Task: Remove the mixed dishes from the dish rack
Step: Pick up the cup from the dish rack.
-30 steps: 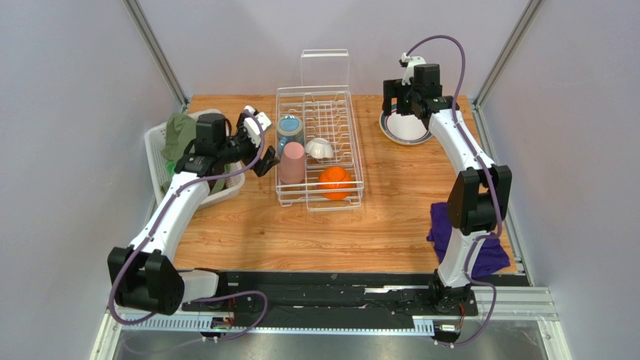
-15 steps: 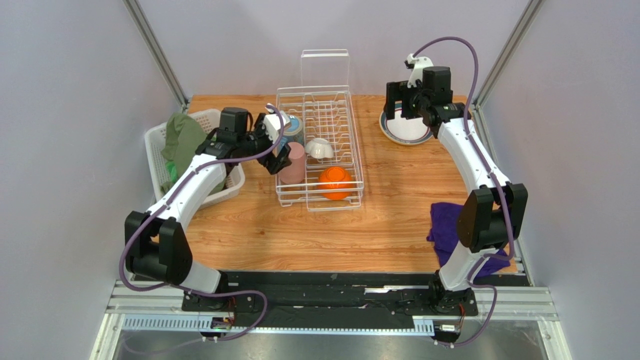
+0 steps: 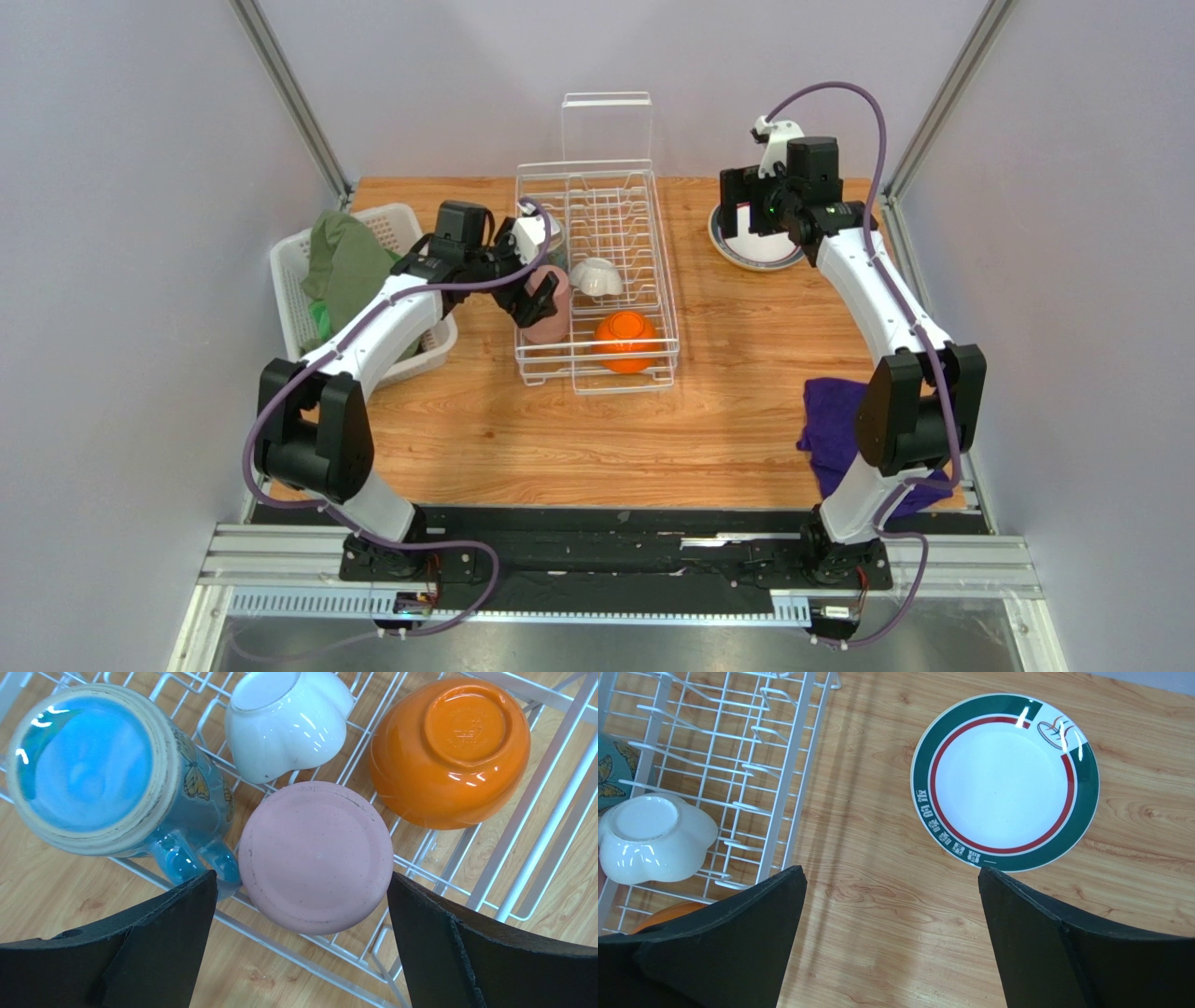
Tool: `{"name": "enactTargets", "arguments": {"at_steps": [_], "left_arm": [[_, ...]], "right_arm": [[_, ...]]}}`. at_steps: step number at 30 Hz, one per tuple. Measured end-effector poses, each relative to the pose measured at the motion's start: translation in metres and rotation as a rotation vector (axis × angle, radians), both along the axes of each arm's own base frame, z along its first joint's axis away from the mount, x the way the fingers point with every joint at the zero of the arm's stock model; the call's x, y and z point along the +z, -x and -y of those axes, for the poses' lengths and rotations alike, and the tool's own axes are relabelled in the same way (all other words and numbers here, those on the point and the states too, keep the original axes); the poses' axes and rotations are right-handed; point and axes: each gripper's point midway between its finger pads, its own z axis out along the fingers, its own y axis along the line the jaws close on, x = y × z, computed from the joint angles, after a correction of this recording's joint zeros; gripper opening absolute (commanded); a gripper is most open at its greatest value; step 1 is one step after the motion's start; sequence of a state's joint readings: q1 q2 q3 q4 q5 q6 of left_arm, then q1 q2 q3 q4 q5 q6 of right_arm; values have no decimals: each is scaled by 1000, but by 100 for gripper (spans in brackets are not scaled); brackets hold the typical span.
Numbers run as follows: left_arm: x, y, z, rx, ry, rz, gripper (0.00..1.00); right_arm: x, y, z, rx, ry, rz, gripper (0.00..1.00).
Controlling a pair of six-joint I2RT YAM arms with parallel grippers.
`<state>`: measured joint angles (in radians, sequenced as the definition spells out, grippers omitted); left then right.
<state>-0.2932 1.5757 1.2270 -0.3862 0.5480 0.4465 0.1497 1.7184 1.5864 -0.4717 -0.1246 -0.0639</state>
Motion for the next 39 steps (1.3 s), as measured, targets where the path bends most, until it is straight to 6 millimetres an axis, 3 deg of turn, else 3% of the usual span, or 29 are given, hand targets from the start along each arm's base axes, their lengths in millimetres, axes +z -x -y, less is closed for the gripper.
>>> {"name": "enactTargets", "arguments": {"at_steps": [7, 13, 16, 19, 21, 25, 34, 39], "left_arm": [[-5, 0, 4, -5, 1, -14, 77], [-4, -1, 5, -1, 10, -18, 52], [-4, -1, 6, -2, 13, -20, 37], [-4, 0, 6, -4, 14, -23, 10], [-3, 2, 6, -6, 16, -27, 0], [9, 7, 6, -6, 32, -15, 0], [70, 24, 6, 7, 118, 90, 0], [100, 31, 10, 36, 205, 108, 0]], "right_arm": [[-8, 7, 2, 7, 14, -13, 99], [-15, 8, 2, 8, 18, -21, 99], [-20, 10, 2, 9, 18, -31, 98], [-24, 11, 1, 15, 16, -41, 98], [-24, 12, 0, 20, 12, -42, 98], [-24, 13, -2, 31, 3, -42, 98], [-23, 15, -11, 58, -41, -53, 97], [-17, 20, -28, 114, -161, -71, 92]]}}
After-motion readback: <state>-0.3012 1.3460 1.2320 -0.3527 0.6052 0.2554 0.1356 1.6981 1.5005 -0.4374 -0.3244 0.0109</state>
